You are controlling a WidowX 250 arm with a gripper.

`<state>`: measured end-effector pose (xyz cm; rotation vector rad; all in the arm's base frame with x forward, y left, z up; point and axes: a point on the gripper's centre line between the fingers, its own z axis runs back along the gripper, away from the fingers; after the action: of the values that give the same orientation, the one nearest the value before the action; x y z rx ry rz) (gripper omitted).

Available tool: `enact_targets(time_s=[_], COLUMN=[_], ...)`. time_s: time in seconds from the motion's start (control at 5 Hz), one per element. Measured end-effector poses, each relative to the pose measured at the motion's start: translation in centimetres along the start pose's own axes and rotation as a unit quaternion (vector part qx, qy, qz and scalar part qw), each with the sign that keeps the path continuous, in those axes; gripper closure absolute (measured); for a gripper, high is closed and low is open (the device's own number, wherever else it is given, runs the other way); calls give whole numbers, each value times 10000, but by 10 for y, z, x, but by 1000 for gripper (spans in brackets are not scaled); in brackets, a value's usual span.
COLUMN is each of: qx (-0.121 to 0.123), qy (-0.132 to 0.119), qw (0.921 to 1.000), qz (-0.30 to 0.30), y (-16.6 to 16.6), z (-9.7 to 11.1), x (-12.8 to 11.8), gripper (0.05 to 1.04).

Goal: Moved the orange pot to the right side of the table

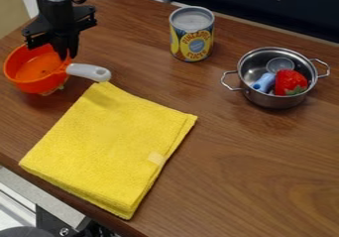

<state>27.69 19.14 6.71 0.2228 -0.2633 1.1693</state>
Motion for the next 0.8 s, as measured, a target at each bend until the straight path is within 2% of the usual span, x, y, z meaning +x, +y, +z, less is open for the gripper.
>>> enact_targets(time_s=[0.2, 0.4, 0.6, 0.8], qx=[-4, -84, -392, -602], qy=[-216, -474, -449, -378], qw=[9987, 9908, 9803, 9721], qz=[-461, -1267, -1881, -2237], y=[-7, -16, -27, -39], z=[9, 32, 59, 80], x=[-4, -26, -54, -80], gripper=[1026, 1026, 1026, 1026])
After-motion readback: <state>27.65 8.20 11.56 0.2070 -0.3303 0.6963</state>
